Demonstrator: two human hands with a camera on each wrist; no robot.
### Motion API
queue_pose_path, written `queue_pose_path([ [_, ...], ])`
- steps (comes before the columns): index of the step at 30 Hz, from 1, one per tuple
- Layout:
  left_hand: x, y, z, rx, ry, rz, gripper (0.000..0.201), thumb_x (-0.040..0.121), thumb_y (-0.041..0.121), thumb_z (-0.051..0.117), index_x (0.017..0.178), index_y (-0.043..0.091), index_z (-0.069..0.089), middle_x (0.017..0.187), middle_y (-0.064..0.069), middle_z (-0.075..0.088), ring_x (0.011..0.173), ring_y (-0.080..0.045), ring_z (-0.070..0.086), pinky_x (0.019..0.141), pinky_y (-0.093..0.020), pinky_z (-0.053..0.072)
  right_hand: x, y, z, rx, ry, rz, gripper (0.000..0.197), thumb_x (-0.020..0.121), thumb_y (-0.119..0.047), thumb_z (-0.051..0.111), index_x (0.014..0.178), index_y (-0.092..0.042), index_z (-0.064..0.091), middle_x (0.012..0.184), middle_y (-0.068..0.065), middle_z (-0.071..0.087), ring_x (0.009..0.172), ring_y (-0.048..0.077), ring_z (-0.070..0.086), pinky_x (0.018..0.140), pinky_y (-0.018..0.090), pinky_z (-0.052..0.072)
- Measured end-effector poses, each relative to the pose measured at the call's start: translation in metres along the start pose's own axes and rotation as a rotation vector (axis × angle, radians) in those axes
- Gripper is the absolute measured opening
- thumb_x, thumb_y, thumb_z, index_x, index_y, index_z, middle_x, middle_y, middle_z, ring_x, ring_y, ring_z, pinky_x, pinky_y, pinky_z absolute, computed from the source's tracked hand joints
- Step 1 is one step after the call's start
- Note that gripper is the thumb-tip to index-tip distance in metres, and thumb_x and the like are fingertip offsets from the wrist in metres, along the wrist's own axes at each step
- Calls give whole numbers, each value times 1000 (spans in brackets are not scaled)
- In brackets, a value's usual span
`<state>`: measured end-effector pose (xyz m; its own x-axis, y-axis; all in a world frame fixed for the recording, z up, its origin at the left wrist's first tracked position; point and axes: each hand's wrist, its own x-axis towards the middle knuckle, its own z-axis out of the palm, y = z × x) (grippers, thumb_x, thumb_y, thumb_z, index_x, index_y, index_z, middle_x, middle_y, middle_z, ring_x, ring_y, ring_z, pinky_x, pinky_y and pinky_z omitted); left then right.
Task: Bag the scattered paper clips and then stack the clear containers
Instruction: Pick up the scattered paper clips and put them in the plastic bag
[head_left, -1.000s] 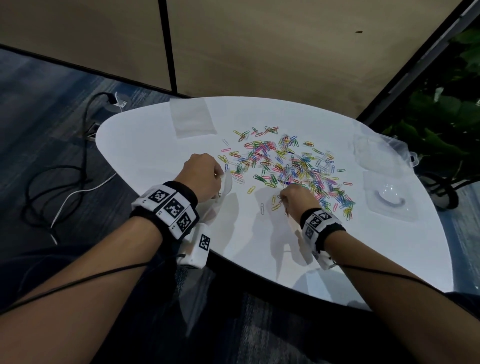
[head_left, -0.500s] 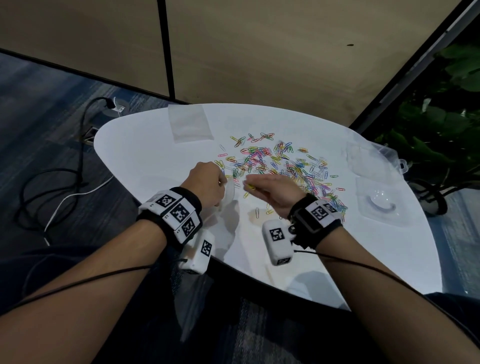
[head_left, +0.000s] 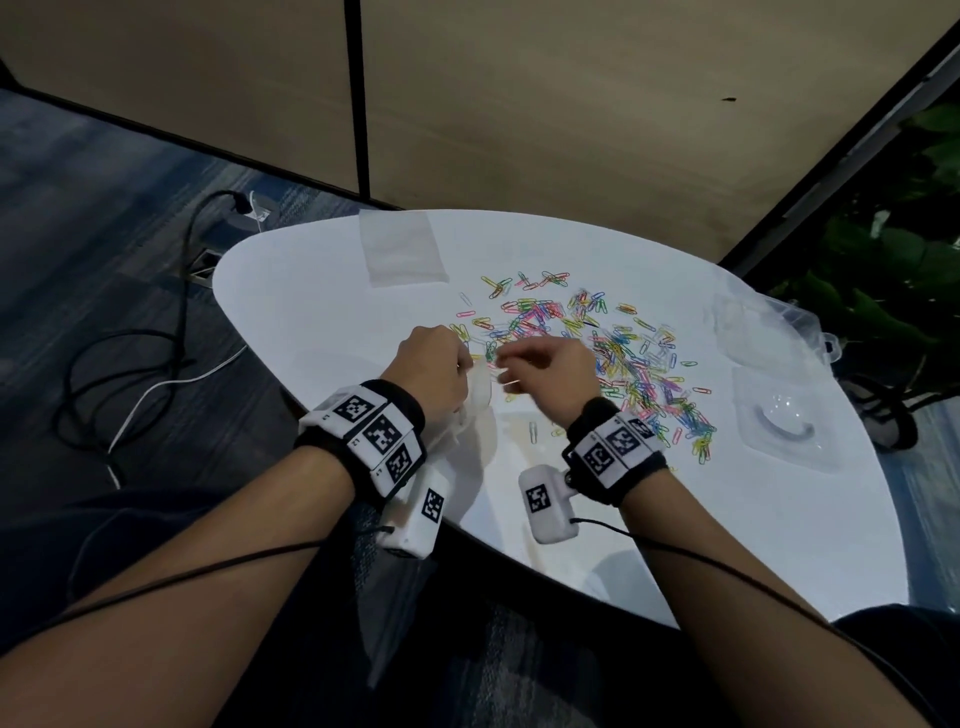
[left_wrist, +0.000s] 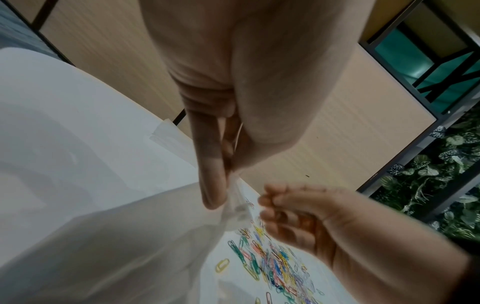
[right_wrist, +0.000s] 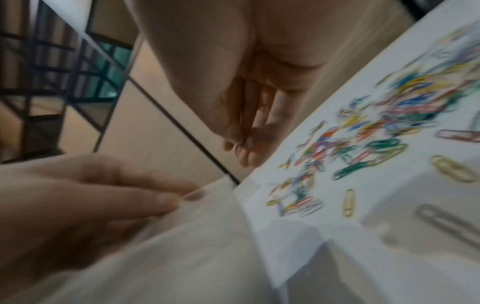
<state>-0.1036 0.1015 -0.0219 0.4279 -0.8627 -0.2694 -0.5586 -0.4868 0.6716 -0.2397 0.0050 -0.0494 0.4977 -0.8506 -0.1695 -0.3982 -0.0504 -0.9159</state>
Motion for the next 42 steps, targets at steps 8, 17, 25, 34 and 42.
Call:
queue_pose_path([
  [8,5,-2,2,0,-14,-20,28,92,2,53,110,9,74,103,-18,72,93,-36,72,92,-39,57,3,83,4,-1140,-604,-182,59,103,-27,31,155,-7,12,164,11,3,151,26,5,123,43,15],
  [17,2,2,4,56,-34,-9,30,92,5,52,112,11,74,105,-16,74,101,-32,71,100,-37,53,-32,141,-77,-1480,-426,-501,65,98,-14,37,156,-10,7,164,11,2,150,35,6,119,55,17],
  [25,3,9,12,92,-49,-13,30,91,4,51,107,12,76,107,-15,72,99,-32,70,96,-37,55,-6,136,-94,-1397,-382,-229,64,95,-1,46,153,-12,21,159,14,18,137,40,36,97,44,49],
  [34,7,26,25,52,-103,-1,29,93,2,50,110,8,73,97,-15,75,92,-32,72,94,-38,57,17,121,-108,-1138,-126,-86,21,94,-9,53,88,-8,73,88,11,69,78,27,63,68,29,48],
  [42,9,36,29,55,-101,-12,30,93,-1,50,112,7,72,96,-14,74,86,-30,75,93,-36,57,20,68,-115,169,92,311,10,83,-2,73,92,-5,74,101,16,74,78,19,73,81,30,60],
])
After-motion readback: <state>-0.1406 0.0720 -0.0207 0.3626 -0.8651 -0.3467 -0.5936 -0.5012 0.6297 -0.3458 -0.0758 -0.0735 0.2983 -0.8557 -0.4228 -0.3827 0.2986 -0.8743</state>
